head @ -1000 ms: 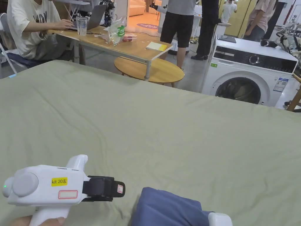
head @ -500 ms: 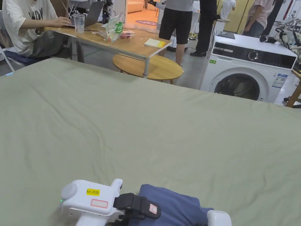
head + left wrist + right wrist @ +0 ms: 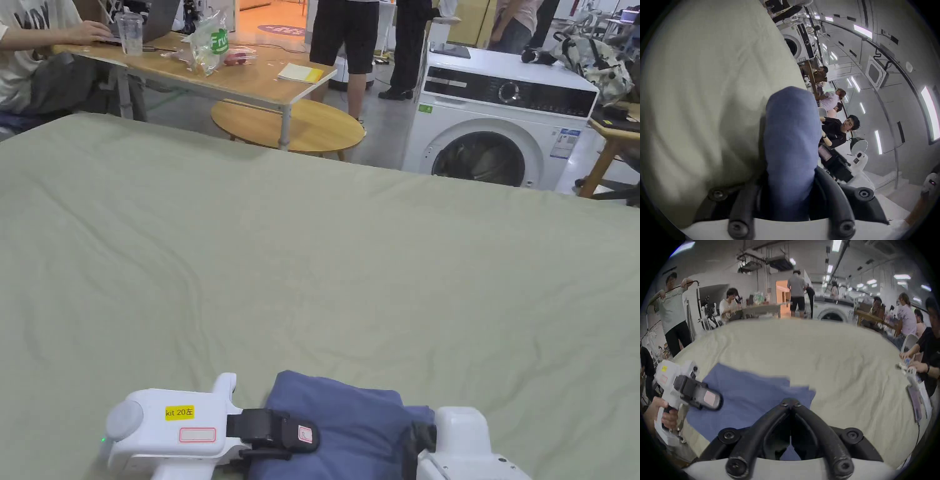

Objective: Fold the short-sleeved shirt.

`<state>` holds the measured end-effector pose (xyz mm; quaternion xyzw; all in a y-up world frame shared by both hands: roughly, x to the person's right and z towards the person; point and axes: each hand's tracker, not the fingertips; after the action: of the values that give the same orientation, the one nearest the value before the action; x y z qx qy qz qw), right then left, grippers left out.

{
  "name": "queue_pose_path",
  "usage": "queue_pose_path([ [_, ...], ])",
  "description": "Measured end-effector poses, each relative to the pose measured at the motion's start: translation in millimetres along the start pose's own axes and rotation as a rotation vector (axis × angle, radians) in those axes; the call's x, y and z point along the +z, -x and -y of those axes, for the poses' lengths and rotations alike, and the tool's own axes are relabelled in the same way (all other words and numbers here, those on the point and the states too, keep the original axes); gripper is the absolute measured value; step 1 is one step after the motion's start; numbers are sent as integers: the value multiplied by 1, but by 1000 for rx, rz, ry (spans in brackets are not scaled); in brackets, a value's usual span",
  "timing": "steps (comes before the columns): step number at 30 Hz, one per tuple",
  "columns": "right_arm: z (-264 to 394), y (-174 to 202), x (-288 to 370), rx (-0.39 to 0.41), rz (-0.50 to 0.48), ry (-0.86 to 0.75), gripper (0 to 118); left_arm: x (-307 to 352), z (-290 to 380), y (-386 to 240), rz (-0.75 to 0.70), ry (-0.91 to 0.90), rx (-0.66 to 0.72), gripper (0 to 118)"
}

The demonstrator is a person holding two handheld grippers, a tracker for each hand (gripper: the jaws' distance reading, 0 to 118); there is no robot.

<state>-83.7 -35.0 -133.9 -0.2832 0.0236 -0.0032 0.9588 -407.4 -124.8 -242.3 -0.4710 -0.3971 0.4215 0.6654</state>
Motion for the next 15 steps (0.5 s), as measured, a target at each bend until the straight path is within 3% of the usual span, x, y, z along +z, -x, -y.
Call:
queue_pose_path([
  [5,-32,2,12,62,79,-284,0,23,-1,-21,10,-38,-3,18],
  [11,-57,26,10,44,72,-442,0,83,-17,-41,-52,-90,-28,18],
  [15,-74,64,5,51,31,-504,0,141,-22,-51,-133,-140,-32,18],
])
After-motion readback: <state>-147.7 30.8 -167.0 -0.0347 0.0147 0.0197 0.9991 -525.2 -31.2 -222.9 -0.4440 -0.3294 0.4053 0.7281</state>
